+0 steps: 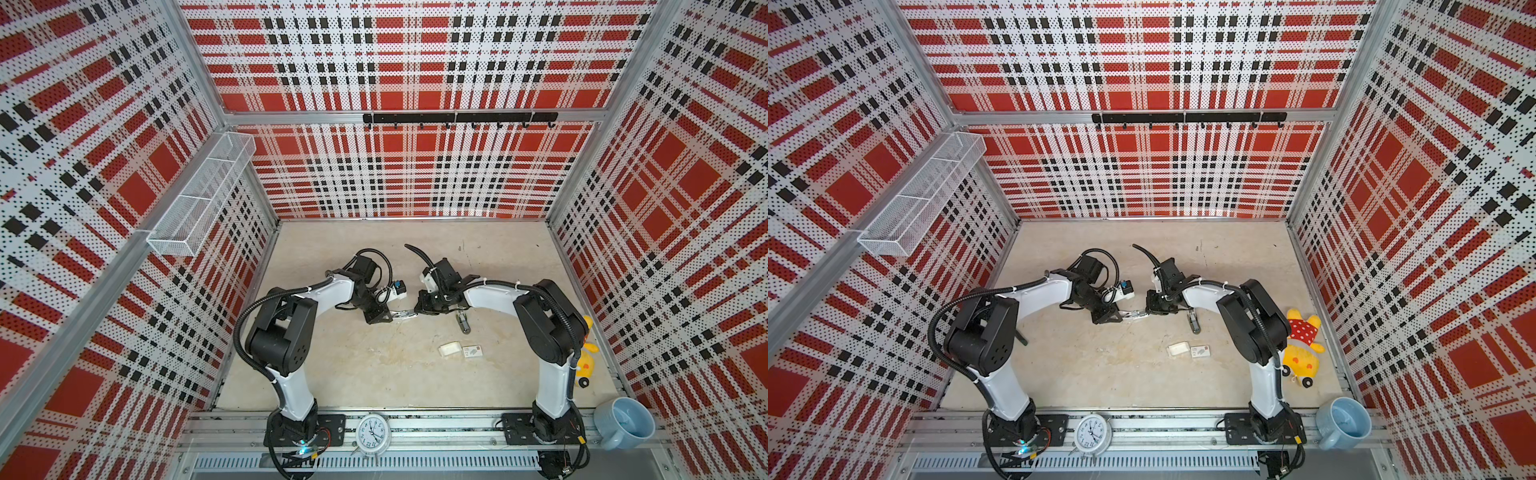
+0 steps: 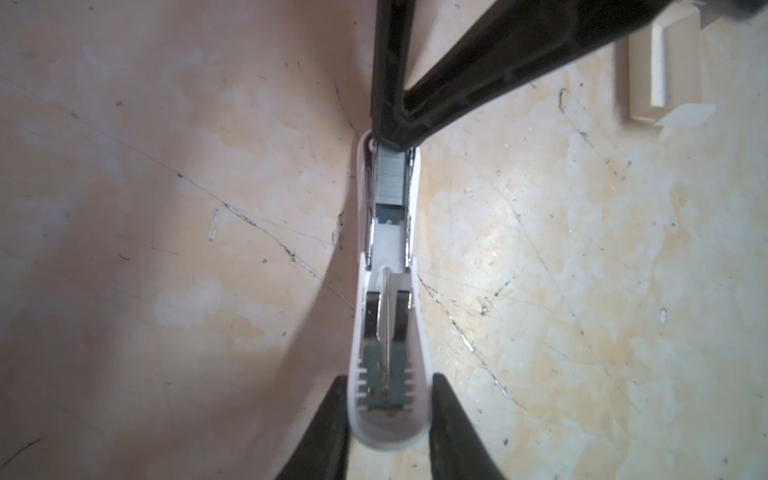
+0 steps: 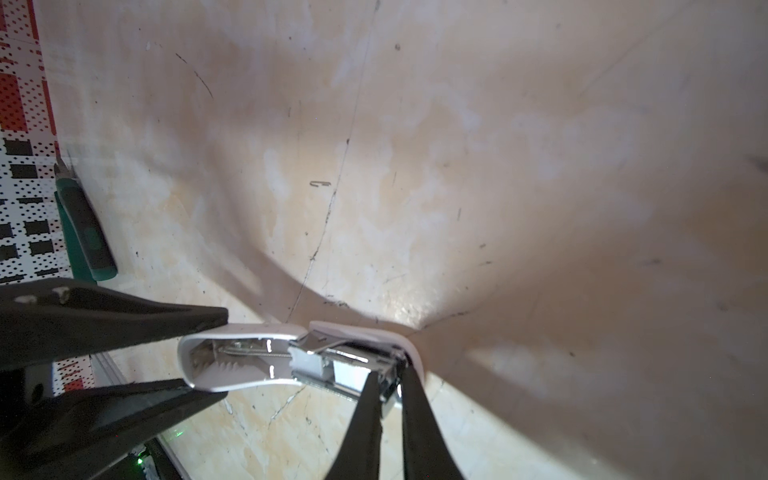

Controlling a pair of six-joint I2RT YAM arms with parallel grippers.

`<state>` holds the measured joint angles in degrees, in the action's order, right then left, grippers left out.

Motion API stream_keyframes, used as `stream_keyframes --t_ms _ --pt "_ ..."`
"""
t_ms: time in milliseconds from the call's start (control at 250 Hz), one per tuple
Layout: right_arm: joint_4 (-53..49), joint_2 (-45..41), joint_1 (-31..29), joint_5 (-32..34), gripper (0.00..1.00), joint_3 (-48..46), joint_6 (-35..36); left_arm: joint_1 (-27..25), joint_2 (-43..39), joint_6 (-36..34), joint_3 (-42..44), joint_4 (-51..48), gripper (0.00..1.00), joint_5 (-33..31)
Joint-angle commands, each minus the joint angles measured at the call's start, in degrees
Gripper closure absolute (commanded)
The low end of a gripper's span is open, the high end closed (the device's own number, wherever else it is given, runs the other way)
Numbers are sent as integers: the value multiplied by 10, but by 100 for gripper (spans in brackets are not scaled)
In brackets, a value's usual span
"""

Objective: Load the staples into the stapler
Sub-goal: 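Lower the left gripper onto the stapler's open top while the right gripper holds it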

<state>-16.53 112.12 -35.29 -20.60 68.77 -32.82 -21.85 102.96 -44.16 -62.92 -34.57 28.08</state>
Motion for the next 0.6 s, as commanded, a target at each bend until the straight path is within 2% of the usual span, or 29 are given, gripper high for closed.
stream_keyframes --t_ms 0,596 --pt "3 13 2 4 88 16 6 -2 -21 1 6 3 72 15" --pt "-9 17 0 12 92 17 11 -22 -28 28 -2 24 76 16"
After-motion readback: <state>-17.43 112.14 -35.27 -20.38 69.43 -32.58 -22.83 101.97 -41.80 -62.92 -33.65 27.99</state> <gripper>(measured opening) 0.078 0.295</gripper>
